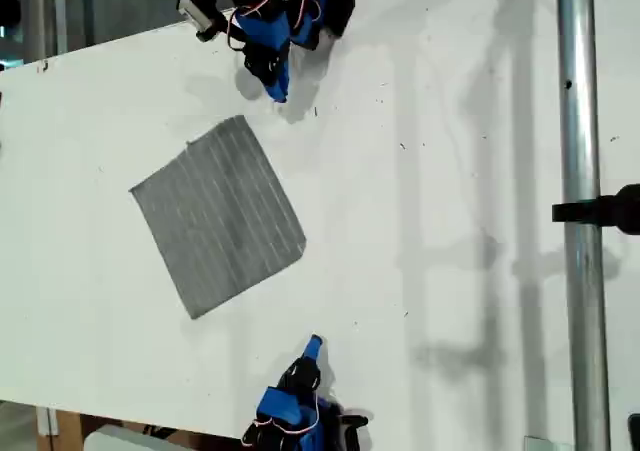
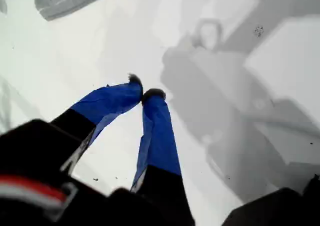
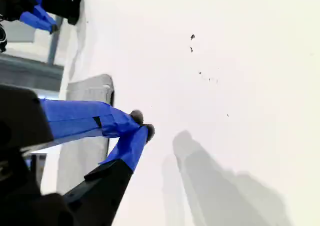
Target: Grasp corners of a towel and fold twice.
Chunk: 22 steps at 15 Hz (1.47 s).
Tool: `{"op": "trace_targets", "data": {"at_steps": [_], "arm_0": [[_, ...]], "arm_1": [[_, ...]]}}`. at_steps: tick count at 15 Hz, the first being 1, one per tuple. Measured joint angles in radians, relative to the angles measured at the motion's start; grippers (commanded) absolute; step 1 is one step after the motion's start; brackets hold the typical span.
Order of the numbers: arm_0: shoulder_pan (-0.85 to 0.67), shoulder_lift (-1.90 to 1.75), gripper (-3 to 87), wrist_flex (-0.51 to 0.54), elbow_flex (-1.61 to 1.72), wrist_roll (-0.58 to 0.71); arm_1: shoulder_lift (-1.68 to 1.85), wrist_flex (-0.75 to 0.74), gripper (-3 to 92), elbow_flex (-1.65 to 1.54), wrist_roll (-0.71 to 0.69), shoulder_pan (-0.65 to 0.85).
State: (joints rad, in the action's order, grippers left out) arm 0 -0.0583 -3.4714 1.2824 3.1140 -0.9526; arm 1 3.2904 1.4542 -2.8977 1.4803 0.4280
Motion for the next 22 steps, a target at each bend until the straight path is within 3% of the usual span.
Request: {"op": "trace_targets", "data": {"at_steps": [1, 3, 5, 19, 22], "arm_0": [[-0.002, 0.000, -2.6, 0.000, 0.000, -0.011], [-0.245, 0.002, -2.6, 0.000, 0.003, -0.295], [-0.313, 0.000, -2.6, 0.000, 0.006, -0.402], [-0.308, 0.000, -2.9, 0.000, 0.006, -0.425], [-0.307, 0.000, -2.9, 0.000, 0.006, -0.456]], "arm_1": [[0.000, 0.000, -0.2, 0.000, -0.009, -0.005], [0.000, -0.002, -0.2, 0.000, -0.031, -0.018], [0.000, -0.002, -0.2, 0.000, -0.034, -0.021], [0.000, -0.002, -0.3, 0.000, -0.043, -0.049], [-0.014, 0.000, -0.3, 0.035, -0.101, -0.051]]}}
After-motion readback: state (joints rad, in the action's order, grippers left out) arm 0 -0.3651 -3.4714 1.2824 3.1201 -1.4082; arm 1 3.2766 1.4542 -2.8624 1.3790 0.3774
